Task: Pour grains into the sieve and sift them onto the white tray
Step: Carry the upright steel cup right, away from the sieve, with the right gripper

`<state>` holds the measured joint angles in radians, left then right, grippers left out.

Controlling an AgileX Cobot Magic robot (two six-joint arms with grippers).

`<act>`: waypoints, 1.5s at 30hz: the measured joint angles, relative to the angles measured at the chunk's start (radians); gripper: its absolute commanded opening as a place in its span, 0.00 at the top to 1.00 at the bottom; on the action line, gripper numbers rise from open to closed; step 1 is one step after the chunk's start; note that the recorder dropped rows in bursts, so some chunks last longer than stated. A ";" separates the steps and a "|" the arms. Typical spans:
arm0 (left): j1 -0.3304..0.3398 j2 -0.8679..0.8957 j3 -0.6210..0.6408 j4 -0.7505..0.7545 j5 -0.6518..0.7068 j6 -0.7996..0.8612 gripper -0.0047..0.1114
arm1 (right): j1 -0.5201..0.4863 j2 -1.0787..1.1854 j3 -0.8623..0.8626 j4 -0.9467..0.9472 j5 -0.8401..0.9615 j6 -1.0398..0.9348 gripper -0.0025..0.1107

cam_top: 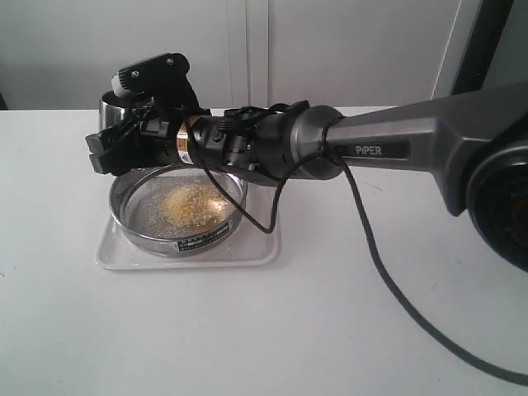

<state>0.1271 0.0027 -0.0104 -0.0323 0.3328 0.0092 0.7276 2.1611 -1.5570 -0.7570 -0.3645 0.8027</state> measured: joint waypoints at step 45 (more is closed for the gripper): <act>0.000 0.000 0.000 0.000 0.000 0.000 0.96 | -0.374 -0.153 0.507 -0.036 -0.477 -0.002 0.98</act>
<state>0.1271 0.0027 -0.0104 -0.0323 0.3328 0.0092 0.3534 2.0084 -1.0500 -0.7932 -0.8414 0.8008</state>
